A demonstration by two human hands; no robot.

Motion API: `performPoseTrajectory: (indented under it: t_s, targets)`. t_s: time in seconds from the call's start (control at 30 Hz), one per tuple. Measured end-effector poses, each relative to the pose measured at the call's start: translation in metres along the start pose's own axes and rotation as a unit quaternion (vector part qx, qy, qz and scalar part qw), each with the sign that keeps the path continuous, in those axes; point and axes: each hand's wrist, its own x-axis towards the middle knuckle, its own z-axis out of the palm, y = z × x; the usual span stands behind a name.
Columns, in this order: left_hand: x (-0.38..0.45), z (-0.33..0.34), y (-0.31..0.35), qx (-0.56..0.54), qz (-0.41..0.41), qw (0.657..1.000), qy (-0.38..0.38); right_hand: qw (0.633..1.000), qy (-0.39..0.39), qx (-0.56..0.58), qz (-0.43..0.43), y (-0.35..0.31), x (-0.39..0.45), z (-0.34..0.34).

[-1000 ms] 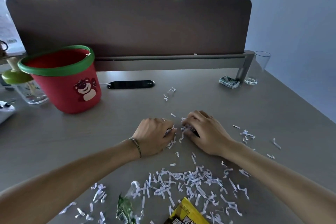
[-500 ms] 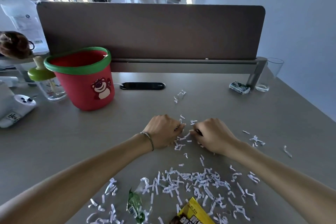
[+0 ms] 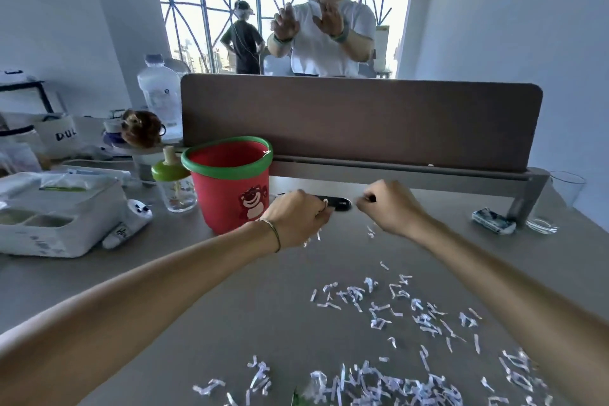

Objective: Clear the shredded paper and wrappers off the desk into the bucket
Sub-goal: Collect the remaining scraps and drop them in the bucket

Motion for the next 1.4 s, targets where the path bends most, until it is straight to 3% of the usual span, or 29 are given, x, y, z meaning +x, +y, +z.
performPoseTrajectory:
  t_s: [0.07,0.37,0.77,0.93,1.23,1.4]
  targets:
    - [-0.001,-0.050,-0.037,0.023,-0.045,0.998,0.036,0.999,0.020,0.013,-0.049,-0.061,0.038,-0.016]
    - [0.031,-0.123,-0.102,0.006,-0.076,0.988,0.137,0.992,0.037,0.029,-0.118,-0.131,0.095,-0.022]
    - [0.060,-0.117,-0.192,-0.070,-0.200,0.966,0.149,0.986,0.004,0.093,-0.137,-0.168,0.152,0.014]
    - [0.060,-0.106,-0.212,-0.083,-0.226,0.965,0.099,0.985,0.001,0.108,-0.131,-0.168,0.164,0.027]
    - [0.047,-0.106,-0.223,-0.028,-0.198,0.977,-0.074,0.987,-0.008,0.098,-0.124,-0.192,0.186,0.034]
    - [0.030,-0.114,-0.218,0.015,-0.186,0.981,-0.049,0.986,-0.011,0.105,-0.126,-0.216,0.203,0.044]
